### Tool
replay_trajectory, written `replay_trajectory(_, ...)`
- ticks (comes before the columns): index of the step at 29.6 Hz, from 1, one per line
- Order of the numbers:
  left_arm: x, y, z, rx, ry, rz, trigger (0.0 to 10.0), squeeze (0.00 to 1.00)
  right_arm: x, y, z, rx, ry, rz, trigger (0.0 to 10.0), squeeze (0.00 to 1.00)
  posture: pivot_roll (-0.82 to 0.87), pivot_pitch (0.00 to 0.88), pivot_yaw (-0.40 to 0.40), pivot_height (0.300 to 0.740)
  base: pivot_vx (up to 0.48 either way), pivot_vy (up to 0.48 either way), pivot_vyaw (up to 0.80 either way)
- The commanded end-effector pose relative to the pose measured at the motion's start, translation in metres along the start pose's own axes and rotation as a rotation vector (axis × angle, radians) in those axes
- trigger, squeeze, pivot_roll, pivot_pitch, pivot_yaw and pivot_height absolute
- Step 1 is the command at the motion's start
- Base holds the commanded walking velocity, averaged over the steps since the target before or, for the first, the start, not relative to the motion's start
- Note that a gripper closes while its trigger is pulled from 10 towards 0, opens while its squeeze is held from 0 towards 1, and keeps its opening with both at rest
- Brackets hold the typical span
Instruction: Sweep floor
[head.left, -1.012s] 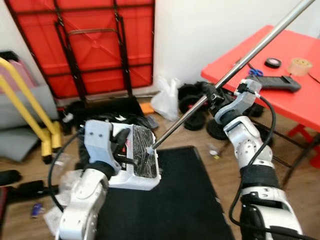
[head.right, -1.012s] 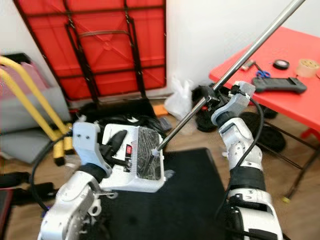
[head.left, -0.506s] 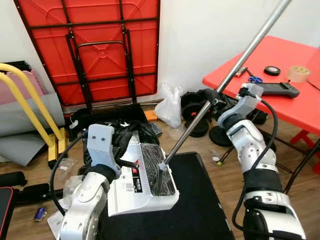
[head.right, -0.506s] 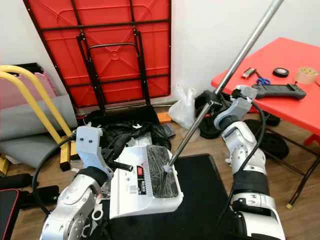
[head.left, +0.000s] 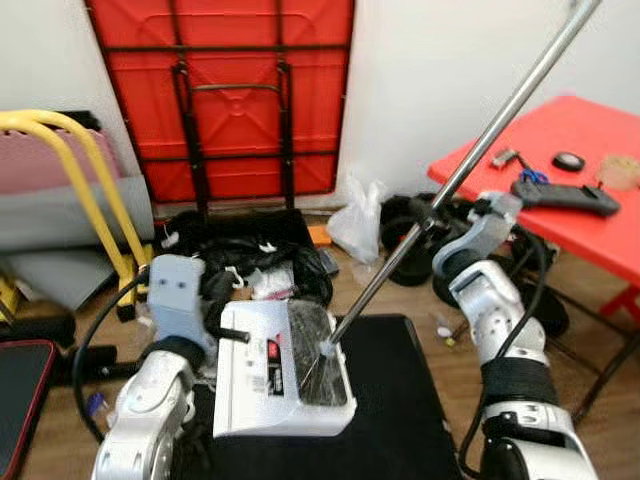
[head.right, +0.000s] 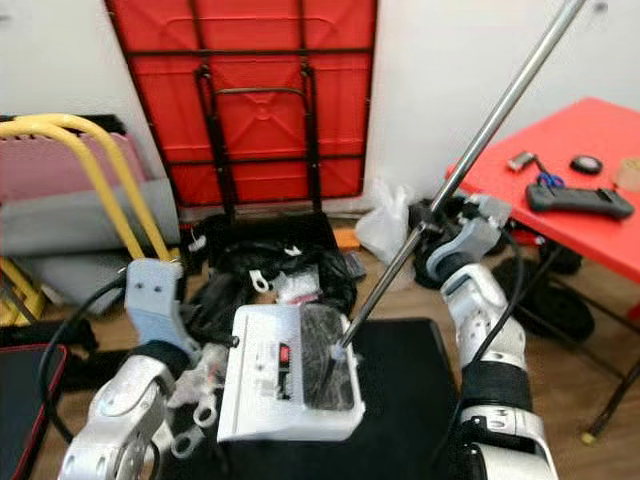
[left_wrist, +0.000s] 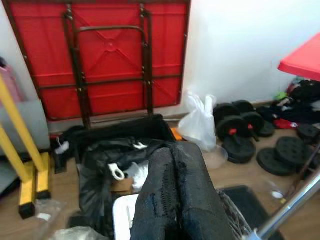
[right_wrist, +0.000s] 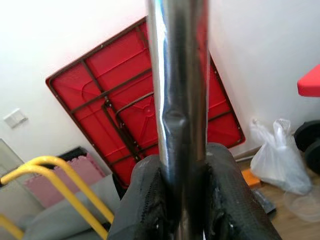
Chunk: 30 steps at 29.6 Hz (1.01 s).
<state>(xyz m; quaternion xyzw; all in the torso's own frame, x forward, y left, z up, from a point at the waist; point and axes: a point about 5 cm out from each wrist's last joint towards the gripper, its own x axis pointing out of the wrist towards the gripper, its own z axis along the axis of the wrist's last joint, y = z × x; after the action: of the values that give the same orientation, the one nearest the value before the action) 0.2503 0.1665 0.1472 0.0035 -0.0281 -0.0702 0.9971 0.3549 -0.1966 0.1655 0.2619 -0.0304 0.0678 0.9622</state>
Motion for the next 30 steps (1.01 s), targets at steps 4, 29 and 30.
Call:
replay_trajectory(4, 0.001, -0.001, 0.000, -0.003, -0.006, -0.003, 10.0, 0.00, 0.004, 0.003, 0.020, 0.024, -0.082, 0.022, 10.0, 0.00, -0.08, 0.000, -0.046, 0.740, 0.315, 0.000, 0.40)
replay_trajectory(29, 0.001, -0.003, 0.002, 0.001, -0.022, -0.019, 10.0, 0.00, 0.005, 0.013, 0.019, 0.053, -0.080, 0.067, 10.0, 0.00, -0.08, 0.000, -0.046, 0.740, 0.335, 0.000, 0.16)
replay_trajectory(30, 0.001, -0.003, 0.002, 0.001, -0.022, -0.020, 10.0, 0.00, 0.005, 0.013, 0.019, 0.053, -0.081, 0.067, 10.0, 0.00, -0.08, 0.000, -0.046, 0.740, 0.341, 0.000, 0.00)
